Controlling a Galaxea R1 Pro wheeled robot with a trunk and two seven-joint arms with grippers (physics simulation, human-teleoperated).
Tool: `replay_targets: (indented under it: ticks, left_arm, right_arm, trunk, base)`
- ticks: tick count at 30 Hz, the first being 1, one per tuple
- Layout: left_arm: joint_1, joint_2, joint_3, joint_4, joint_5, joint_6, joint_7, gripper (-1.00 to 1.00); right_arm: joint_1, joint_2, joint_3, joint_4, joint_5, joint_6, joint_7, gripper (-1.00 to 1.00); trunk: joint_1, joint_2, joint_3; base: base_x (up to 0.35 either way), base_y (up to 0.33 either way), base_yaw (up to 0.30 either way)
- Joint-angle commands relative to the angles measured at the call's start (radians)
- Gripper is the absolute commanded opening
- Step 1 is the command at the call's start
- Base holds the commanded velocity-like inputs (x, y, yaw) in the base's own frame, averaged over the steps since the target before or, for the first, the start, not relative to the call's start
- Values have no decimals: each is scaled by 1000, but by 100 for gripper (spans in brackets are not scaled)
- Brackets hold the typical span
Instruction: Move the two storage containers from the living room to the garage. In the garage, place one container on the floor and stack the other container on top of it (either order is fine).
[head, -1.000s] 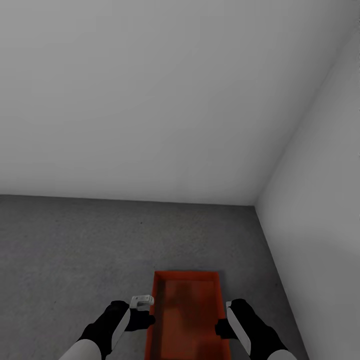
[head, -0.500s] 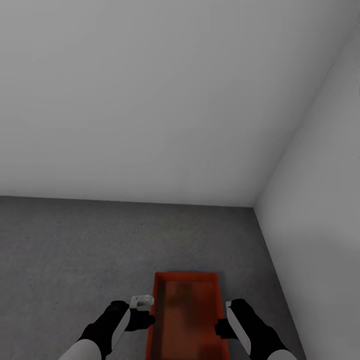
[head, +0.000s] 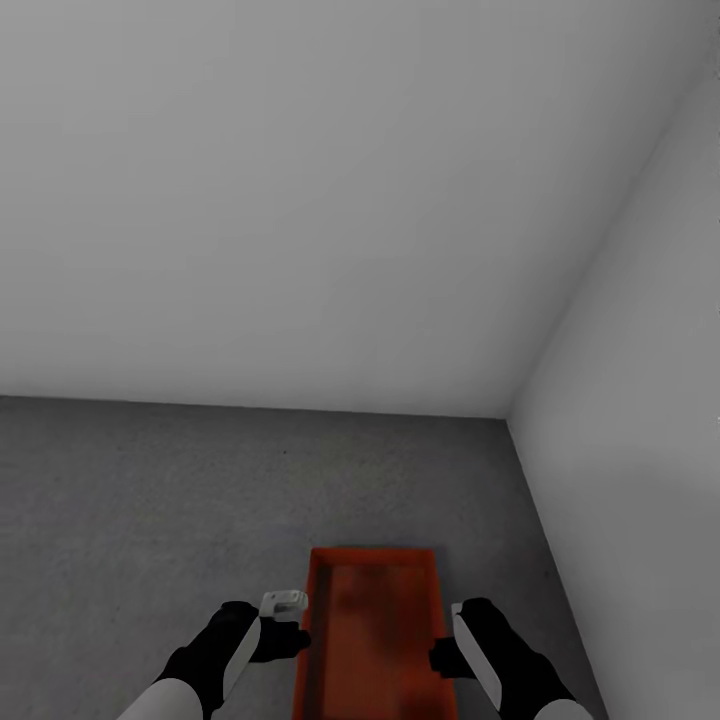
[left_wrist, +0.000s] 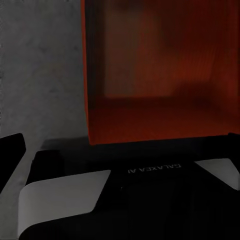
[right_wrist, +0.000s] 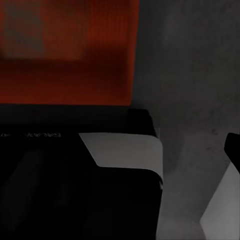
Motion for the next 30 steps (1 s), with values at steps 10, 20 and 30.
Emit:
replay_targets:
  ticks: [10, 20, 30]
  left_arm:
    - [0, -1, 4, -2, -1, 6, -3, 100]
    - [0, -1, 5, -2, -2, 6, -3, 100]
    - [0, -1, 1, -3, -8, 6, -3, 100]
  right_arm:
    - [0, -1, 4, -2, -130, 3, -11, 100]
    - [0, -1, 4, -1, -153, 3, -11, 100]
    - [0, 0, 4, 0, -153, 3, -11, 100]
  trunk:
    - [-38, 70, 46]
    - [-77, 140, 92]
    - [-115, 210, 139]
  base:
    - [0, 0, 0]
    - [0, 0, 0]
    - [0, 0, 0]
